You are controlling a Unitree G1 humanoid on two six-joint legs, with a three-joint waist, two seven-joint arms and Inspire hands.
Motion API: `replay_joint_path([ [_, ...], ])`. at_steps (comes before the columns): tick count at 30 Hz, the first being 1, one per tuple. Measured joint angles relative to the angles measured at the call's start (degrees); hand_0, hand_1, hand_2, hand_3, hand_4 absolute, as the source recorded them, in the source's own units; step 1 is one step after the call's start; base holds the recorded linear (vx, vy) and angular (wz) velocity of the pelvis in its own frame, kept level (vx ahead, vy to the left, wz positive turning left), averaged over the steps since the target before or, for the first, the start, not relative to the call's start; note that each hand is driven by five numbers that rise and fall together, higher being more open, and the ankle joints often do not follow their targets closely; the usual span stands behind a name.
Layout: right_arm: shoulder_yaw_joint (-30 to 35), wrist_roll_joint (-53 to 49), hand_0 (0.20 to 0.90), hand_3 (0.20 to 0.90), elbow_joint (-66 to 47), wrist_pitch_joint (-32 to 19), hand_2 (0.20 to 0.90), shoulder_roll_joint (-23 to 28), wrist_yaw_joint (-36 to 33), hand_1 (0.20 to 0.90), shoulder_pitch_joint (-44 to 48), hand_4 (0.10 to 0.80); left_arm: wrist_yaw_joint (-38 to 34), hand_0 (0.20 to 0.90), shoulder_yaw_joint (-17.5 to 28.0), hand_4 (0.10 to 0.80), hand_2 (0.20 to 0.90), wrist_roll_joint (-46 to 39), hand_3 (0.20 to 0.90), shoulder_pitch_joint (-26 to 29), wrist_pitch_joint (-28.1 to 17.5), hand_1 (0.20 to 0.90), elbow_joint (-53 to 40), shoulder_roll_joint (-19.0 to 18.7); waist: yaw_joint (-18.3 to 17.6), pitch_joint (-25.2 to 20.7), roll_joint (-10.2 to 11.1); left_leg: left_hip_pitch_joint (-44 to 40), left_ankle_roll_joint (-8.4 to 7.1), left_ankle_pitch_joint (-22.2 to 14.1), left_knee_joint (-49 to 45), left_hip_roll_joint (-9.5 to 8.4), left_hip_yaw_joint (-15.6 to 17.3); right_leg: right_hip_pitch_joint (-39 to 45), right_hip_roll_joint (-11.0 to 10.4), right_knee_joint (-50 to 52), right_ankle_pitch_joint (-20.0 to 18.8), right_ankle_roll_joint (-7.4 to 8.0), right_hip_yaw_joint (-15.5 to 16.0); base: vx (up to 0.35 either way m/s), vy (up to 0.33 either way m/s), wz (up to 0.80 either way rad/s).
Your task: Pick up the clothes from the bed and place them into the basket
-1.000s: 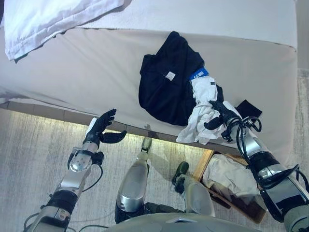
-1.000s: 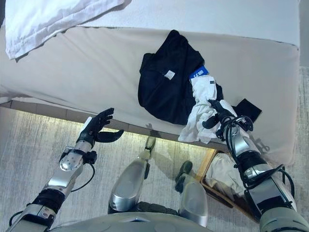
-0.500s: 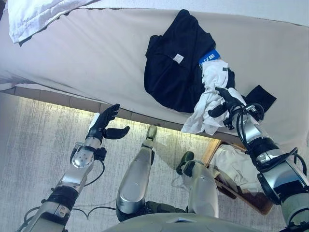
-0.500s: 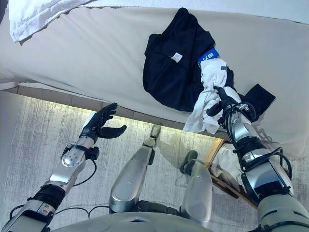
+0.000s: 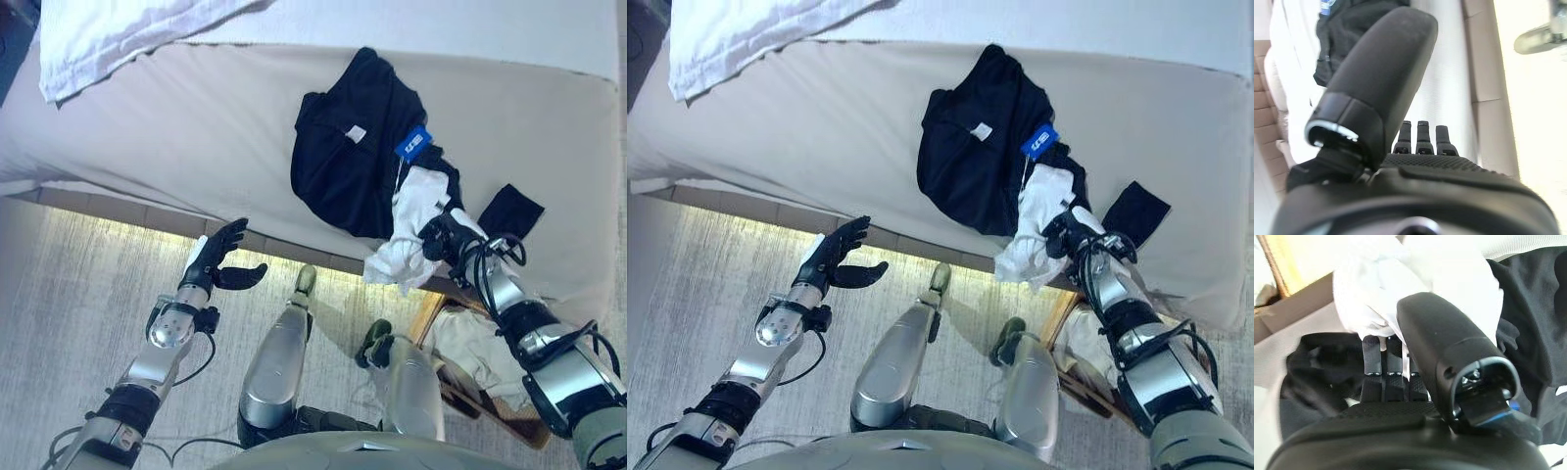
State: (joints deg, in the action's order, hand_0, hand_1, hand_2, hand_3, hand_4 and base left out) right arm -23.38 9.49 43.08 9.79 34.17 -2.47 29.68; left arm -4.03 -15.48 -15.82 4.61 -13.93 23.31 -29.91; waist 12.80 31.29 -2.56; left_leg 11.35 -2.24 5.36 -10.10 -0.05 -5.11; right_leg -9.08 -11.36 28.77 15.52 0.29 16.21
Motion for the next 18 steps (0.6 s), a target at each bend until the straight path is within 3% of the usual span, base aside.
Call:
replay_joint_path([
  [9,4.9,0.2,0.3,0.2,-10.2,0.1,0.3,0.7,0.1,0.3,-1.2,0.1,-0.3,0.9,1.8,0.8,0.9,0.2,0.9,-0.5,0.3,0.9,-0.4,1.4,-3.8,-0.9,1.3,-9.6,0.37,0.6,6.5,1.08,4.2,9.5,2.3,-12.0,-5.3,3.17,-3.4,0.072,0.021,-0.27],
  [18,11.9,0.8,0.3,0.2,-14.2,-0.9,0.3,1.3,-0.3,0.3,-2.5,0.1,-0.5,0.9,3.5,0.8,0.9,0.2,0.9,-0.5,0.2,0.9,-0.3,1.5,-7.2,-8.8,6.7,-15.0,0.38,0.5,12.2,1.1,7.0,17.9,3.7,-26.4,-11.2,4.77,-4.9,0.016,0.014,-0.13],
])
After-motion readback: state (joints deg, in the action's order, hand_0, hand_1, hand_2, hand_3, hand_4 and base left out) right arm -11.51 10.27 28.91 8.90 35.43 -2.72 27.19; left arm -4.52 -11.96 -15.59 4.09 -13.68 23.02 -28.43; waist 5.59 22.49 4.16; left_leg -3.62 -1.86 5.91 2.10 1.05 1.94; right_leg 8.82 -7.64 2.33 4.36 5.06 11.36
